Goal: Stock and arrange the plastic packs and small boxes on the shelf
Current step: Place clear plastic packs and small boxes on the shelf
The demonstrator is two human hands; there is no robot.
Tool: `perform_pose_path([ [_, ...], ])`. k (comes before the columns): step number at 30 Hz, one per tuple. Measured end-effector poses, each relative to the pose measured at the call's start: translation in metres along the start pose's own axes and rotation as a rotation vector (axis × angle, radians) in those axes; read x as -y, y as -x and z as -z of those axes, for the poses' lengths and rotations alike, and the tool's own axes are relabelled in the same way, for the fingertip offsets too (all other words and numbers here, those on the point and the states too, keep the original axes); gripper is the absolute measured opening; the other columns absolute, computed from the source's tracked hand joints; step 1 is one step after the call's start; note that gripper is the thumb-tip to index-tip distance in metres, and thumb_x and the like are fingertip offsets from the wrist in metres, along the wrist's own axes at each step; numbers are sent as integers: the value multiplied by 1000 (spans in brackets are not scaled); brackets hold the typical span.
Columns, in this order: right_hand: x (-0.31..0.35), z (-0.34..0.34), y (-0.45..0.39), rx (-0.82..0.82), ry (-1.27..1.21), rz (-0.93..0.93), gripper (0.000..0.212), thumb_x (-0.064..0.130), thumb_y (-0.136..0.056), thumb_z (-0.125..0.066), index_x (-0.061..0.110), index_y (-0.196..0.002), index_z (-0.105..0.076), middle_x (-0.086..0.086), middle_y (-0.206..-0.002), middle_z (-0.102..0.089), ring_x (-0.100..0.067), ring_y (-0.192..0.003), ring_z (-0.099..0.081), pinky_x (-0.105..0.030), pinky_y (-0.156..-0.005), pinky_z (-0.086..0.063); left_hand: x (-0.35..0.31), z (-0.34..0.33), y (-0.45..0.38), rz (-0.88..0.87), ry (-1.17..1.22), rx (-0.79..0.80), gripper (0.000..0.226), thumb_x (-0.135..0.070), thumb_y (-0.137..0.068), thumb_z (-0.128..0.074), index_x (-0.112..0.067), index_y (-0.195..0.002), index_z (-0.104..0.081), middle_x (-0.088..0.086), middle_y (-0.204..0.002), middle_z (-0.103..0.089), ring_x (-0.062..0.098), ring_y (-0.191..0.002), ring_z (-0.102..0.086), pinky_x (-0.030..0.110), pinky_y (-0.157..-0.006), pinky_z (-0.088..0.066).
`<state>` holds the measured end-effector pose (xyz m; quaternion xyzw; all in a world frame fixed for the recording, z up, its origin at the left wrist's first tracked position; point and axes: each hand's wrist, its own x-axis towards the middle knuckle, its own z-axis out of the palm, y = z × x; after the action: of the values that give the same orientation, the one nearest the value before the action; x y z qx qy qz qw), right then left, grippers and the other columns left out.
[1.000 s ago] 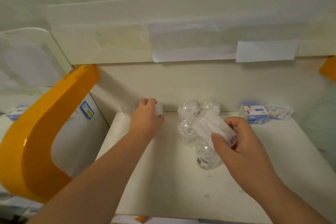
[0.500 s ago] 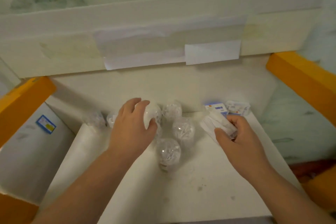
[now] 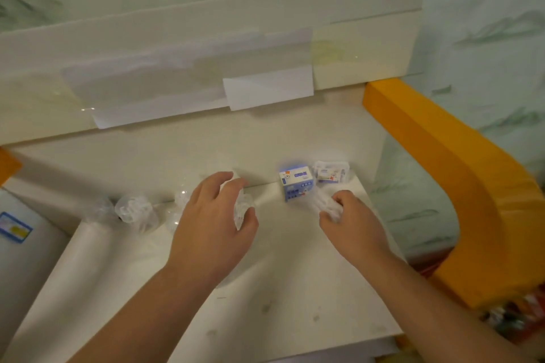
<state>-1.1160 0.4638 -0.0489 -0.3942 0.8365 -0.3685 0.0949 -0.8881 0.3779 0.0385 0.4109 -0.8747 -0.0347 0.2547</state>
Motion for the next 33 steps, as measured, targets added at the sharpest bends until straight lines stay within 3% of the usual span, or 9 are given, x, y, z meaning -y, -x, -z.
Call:
perform_pose_path([
  [7,7,-4,-6,76,-5,31,20,37,-77,-64,28,-86,-48,7,-78,-57,-14,-66,-55,-29,-50,-37,-12,-7,2,31,5,12,45,-28,-83,-67,-20,-127,-61,0,-137,-51,23,-124,-48,31,-100,-37],
  [11,5,4,-4,95,12,56,41,45,-73,-71,27,-106,-54,7,-98,-59,-18,-87,-59,-34,-68,-50,-10,-9,3,63,21,9,47,-29,-82,-66,-21,-128,-60,-1,-137,-51,22,-126,-47,27,-99,-36],
  [15,5,15,10,-32,37,130,59,46,-72,-75,23,-122,-55,4,-115,-59,-20,-107,-55,-32,-79,-48,-4,-7,4,93,36,-1,47,-30,-83,-65,-24,-129,-58,-4,-138,-49,20,-125,-47,27,-98,-38],
  [20,30,25,27,-86,-42,330,51,40,-74,-77,23,-117,-57,9,-115,-58,-16,-107,-53,-25,-84,-41,4,3,11,124,38,-34,46,-32,-85,-64,-24,-130,-57,-4,-138,-48,19,-126,-48,32,-99,-42],
  [25,70,25,38,20,-132,459,46,38,-77,-75,28,-117,-55,16,-115,-53,-6,-108,-50,-25,-87,-45,20,29,29,169,-7,-73,48,-36,-84,-62,-28,-131,-55,-6,-139,-48,16,-127,-47,31,-97,-42],
  [33,135,-17,60,174,-271,612,42,33,-77,-76,29,-115,-56,16,-113,-54,-8,-109,-53,-26,-92,-44,70,73,86,345,-150,-107,53,-43,-87,-59,-29,-137,-48,-9,-142,-44,12,-130,-40,28,-102,-37],
])
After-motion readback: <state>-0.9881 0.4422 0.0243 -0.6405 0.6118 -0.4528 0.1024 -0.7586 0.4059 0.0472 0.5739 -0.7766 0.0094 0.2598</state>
